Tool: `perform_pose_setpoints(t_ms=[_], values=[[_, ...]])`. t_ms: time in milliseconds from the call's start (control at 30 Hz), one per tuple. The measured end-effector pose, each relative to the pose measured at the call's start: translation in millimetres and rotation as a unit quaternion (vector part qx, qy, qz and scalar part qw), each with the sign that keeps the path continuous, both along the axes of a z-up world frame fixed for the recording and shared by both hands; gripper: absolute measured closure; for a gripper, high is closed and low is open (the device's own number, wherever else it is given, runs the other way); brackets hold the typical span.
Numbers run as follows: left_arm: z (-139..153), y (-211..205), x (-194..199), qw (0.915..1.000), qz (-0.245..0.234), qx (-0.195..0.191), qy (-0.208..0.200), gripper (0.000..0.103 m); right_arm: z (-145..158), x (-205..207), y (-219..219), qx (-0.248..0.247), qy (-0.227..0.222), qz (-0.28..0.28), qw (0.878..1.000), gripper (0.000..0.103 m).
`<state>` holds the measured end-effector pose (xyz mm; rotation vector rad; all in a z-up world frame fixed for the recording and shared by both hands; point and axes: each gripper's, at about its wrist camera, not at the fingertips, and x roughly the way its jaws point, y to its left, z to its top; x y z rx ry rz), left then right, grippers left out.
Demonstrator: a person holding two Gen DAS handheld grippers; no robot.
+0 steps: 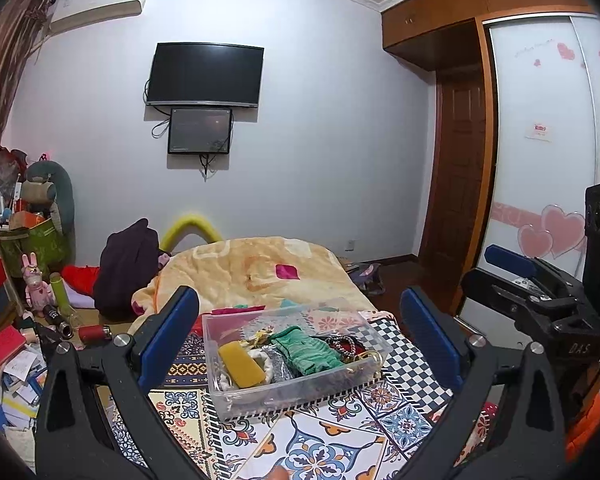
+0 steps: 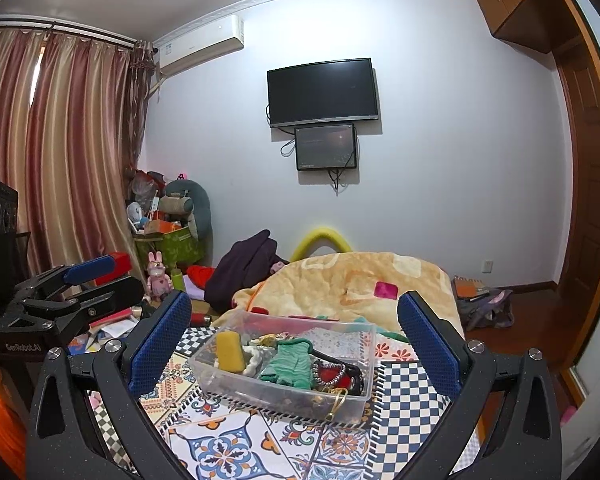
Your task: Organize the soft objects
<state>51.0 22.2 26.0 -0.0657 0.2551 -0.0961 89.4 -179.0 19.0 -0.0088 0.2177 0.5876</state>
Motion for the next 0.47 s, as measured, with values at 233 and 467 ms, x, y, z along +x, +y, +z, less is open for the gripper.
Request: perform_pose_setpoints(t_ms=[233, 467], values=[[0.2, 4.3, -1.9, 1.0000, 0.002, -0.009, 0.002, 0.000, 0.3, 0.3, 0.0, 0.000, 0.000, 0.000, 1.000, 0.000], [1.6, 1.6, -2.4, 1.0000, 0.001, -0.007, 0.003, 0.000, 0.7, 0.5, 0.1, -0.001, 0.000, 0.000, 1.000, 0.000]])
